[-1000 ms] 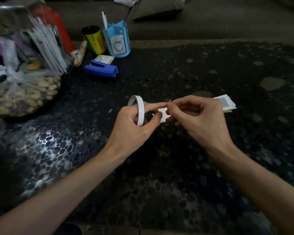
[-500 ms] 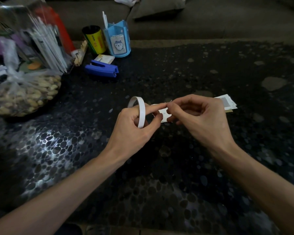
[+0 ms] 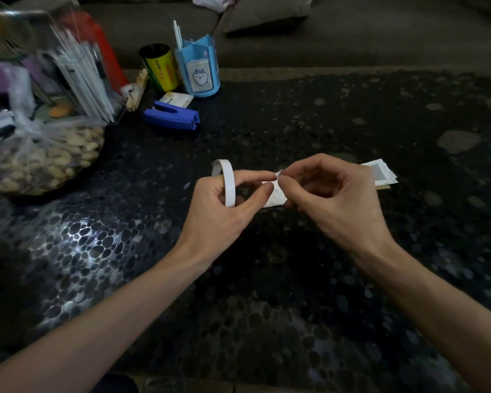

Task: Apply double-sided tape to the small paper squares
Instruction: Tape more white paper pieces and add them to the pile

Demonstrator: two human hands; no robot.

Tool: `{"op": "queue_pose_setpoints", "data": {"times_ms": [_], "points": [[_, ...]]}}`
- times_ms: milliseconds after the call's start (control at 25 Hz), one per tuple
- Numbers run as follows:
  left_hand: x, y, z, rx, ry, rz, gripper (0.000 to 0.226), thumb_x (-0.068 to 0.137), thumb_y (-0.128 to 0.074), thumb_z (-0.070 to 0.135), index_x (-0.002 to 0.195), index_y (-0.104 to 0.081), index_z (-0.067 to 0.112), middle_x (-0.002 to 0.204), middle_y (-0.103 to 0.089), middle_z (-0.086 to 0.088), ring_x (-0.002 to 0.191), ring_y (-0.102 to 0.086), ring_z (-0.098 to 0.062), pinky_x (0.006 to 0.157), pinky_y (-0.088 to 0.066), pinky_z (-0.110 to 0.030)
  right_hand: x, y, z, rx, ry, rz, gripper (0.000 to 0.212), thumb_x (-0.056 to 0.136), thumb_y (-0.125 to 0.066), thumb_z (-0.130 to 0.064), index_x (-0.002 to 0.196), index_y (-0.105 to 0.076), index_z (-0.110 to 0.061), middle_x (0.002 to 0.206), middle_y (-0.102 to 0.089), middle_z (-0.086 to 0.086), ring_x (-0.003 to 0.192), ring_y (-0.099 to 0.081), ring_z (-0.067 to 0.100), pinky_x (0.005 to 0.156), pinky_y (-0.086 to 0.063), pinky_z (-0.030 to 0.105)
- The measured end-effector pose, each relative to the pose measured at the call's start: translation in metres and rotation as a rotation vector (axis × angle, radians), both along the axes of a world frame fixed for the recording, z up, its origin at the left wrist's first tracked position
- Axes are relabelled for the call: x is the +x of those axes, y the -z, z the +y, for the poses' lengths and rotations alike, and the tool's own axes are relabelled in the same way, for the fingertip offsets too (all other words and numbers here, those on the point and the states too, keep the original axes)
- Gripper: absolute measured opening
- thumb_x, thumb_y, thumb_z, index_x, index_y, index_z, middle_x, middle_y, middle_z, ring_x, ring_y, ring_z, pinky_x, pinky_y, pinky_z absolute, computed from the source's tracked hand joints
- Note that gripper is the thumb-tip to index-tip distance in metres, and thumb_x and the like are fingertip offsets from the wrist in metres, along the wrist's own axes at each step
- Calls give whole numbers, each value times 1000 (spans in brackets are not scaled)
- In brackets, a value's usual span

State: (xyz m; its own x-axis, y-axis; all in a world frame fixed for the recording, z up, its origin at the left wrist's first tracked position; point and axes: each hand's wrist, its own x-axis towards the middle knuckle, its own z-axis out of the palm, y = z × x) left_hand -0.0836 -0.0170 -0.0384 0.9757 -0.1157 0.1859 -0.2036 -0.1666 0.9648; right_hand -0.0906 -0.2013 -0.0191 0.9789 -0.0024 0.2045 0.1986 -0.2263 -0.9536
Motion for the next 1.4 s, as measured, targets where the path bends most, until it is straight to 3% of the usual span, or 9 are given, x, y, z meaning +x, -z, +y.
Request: {"op": "queue_pose_setpoints", "data": {"times_ms": [160, 280, 360, 600, 840, 1120, 1200, 1320, 1400], "points": [[-3, -3, -1, 56, 17, -15, 23, 96, -71, 16, 116, -78, 26, 84, -76, 1, 54, -56, -42, 49, -45, -42, 1, 1, 0, -11, 23, -7, 5, 90, -81, -14, 93, -78, -12, 84, -78, -3, 74, -76, 11, 69, -58, 19], [-2, 0, -1, 52, 13, -1, 24, 96, -71, 16, 118, -78, 22, 84, -76, 6, 52, -55, -31, 51, -44, -29, 1, 2, -1, -43, 37, -19, 2, 91, -80, -13, 93, -79, -12, 82, -78, -5, 74, -75, 8, 70, -58, 18], [-1, 1, -1, 29, 11, 4, 22, 96, -72, 14, 117, -78, 18, 82, -74, 8, 54, -54, -24, 53, -43, -28, 1, 3, -2, -125, 32, -58, 5, 91, -80, -16, 96, -80, -16, 84, -78, -8, 78, -76, 6, 73, -60, 21], [-1, -2, 2, 11, 16, 16, 18, 96, -73, 20, 112, -80, 22, 76, -73, -12, 61, -52, -55, 52, -45, -56, -1, 6, -4, -346, 7, -159, 18, 91, -81, -26, 108, -79, -22, 91, -77, -13, 85, -75, 3, 77, -63, 27], [-3, -7, 1, 46, 21, 40, 18, 96, -71, 17, 113, -79, 19, 80, -77, -5, 68, -60, -52, 57, -50, -48, -1, 5, -5, -397, 30, -204, 16, 92, -77, -26, 108, -78, -23, 93, -75, -15, 87, -73, -1, 80, -62, 25], [-6, -11, 1, 80, 4, 38, 16, 96, -71, 17, 109, -79, 25, 76, -74, -15, 70, -61, -55, 59, -51, -60, 2, 5, -3, -441, 22, -191, 16, 94, -77, -24, 109, -78, -21, 94, -76, -13, 87, -72, 1, 81, -62, 28], [-7, -13, 4, 81, 6, 40, 16, 96, -71, 17, 108, -79, 24, 76, -75, -13, 67, -64, -47, 59, -53, -54, 3, 2, -1, -475, 3, -191, 16, 94, -77, -25, 110, -78, -22, 94, -75, -13, 87, -72, 1, 81, -62, 29], [-5, -14, 7, 85, 22, 50, 16, 95, -72, 15, 108, -80, 18, 75, -76, 1, 61, -67, -17, 58, -54, -25, 3, -1, -1, -479, -1, -179, 14, 95, -76, -25, 108, -79, -22, 92, -75, -14, 85, -72, -1, 80, -62, 28], [-3, -14, 7, 90, 28, 63, 15, 94, -72, 13, 107, -80, 14, 75, -76, 6, 63, -67, -6, 61, -52, -17, 3, 1, -1, -475, 2, -176, 13, 94, -77, -24, 107, -79, -22, 90, -76, -14, 83, -72, 0, 79, -63, 29]]}}
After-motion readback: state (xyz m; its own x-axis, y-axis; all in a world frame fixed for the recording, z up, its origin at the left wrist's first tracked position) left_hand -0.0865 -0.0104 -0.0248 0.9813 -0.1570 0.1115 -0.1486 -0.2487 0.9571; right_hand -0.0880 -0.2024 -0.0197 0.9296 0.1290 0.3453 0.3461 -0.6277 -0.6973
